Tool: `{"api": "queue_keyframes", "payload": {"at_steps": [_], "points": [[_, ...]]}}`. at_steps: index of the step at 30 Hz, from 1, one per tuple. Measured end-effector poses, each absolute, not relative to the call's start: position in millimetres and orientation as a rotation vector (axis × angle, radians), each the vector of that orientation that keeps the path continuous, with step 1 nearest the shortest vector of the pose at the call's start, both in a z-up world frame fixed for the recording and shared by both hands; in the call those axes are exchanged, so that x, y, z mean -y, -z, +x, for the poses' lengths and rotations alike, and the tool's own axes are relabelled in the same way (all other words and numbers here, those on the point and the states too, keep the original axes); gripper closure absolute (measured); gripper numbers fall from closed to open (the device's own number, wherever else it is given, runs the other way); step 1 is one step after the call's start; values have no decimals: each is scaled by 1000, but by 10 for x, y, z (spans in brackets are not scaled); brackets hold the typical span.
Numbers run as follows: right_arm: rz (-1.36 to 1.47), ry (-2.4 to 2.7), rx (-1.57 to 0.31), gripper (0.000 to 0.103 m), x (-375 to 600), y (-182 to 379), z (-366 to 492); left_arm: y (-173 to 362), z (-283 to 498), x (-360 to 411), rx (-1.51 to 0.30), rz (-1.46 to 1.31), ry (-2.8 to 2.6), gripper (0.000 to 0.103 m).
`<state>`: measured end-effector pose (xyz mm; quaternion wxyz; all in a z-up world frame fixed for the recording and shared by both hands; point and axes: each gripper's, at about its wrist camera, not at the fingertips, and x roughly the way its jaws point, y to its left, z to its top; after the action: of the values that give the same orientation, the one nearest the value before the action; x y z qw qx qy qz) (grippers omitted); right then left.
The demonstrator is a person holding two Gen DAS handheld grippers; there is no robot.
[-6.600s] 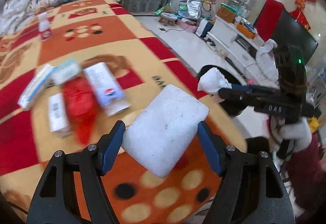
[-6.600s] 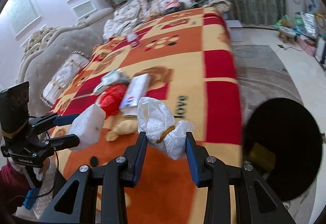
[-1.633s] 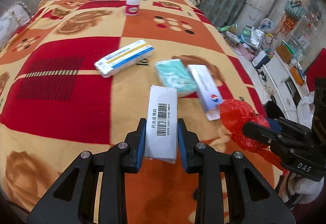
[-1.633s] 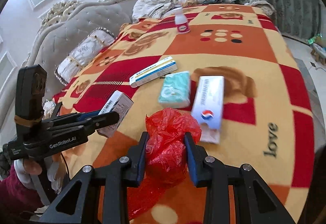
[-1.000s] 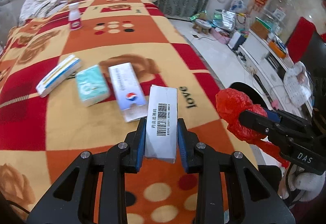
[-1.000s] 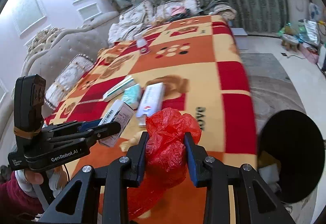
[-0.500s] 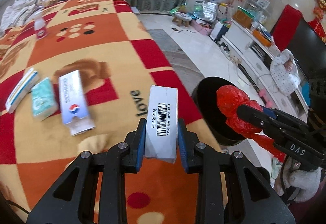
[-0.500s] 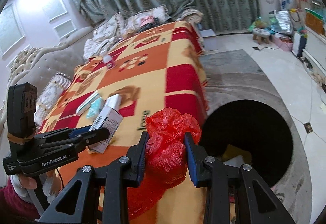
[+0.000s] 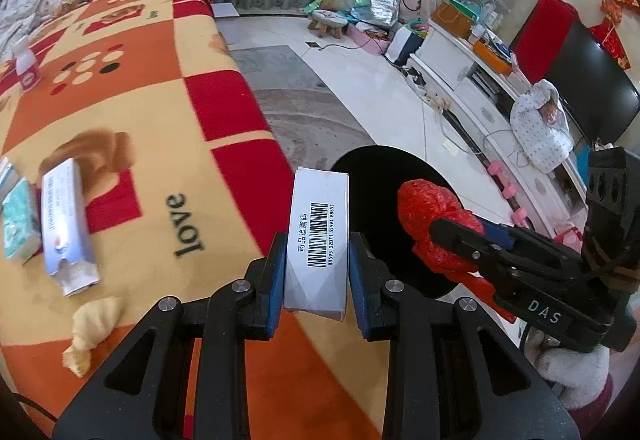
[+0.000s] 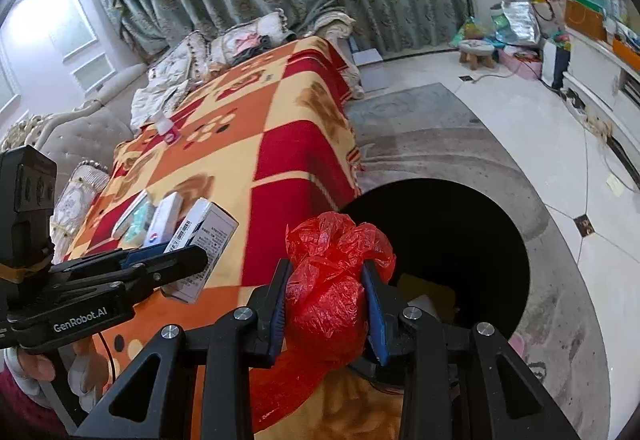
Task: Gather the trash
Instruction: 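Carry the white box and red mesh bag in both tools over the bin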
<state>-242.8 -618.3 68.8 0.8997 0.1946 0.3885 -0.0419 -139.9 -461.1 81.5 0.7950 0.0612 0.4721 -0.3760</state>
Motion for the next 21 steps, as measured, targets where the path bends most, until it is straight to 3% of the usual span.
{"api": "queue_keyframes", "payload": {"at_steps": [21], "points": [[435,153,-834,70,6587,-500,-2390,-617,-1277,5060,-1073,89,856,76]]}}
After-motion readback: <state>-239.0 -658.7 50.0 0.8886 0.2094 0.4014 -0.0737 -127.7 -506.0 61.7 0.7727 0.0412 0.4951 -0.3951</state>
